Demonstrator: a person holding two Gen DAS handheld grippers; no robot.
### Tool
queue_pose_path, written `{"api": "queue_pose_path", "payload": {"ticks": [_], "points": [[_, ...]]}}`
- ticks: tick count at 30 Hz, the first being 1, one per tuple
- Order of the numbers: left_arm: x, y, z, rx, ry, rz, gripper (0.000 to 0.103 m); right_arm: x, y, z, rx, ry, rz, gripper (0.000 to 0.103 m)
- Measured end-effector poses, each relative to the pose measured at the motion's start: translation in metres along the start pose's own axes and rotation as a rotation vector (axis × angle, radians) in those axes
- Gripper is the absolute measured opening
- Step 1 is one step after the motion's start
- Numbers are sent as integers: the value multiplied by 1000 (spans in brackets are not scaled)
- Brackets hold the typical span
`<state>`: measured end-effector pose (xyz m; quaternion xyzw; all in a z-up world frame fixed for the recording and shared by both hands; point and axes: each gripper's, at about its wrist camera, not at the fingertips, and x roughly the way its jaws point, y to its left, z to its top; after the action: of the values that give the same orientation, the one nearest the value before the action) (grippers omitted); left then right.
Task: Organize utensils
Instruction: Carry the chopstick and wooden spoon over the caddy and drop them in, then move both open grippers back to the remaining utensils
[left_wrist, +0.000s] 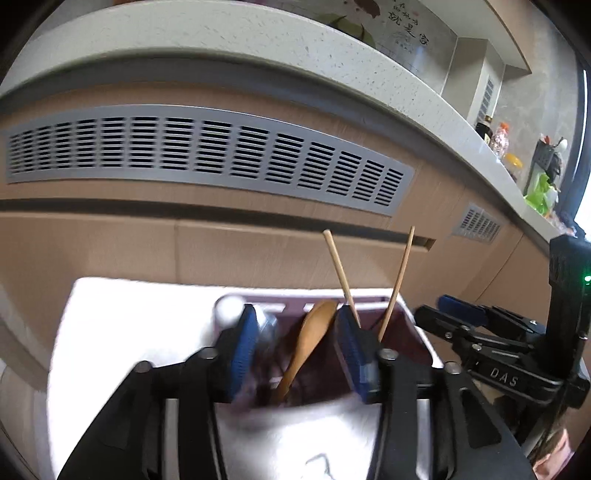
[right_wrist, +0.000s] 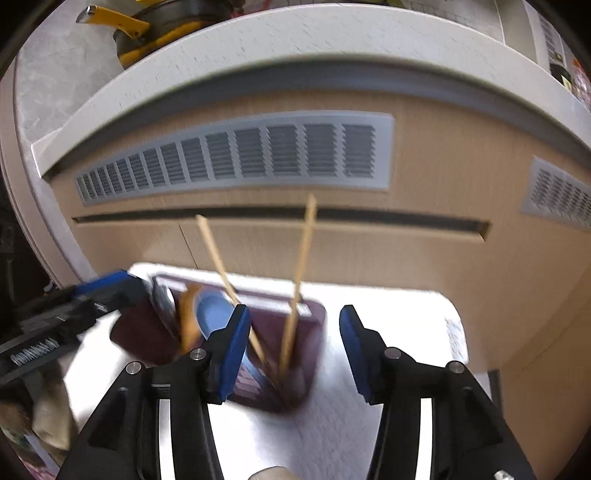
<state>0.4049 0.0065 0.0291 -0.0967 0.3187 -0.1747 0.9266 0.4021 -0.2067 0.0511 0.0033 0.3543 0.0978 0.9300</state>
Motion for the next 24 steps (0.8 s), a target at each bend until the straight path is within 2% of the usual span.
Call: {"api": "queue_pose_path", "payload": {"ticks": [3,5,7,10,13,19,24], "points": [[-24,-3,-19,16,-8,54,64,-8,-5,-22,-9,29,-50,71],[-34,-5,-31,26,17,65,64,-17,-7,-40,-28,49,-83,72],[-40,-10,-44,44,47,95,67,-26,-9,-60,-57,79,-117,78],[-50,-14,-67,72,89,118,74,-41,-10,-90,-80,107,-159,80],[-58,-19,-93,70,126,130,75,-54,-10,-120,-95,122,-204,89],[-77,-35,-147,51,204,130,75,-85,5,-175,-145,143,-204,90],[-91,-54,-184,71,263,113,77,-100,8,-202,-113,171,-182,91]]}}
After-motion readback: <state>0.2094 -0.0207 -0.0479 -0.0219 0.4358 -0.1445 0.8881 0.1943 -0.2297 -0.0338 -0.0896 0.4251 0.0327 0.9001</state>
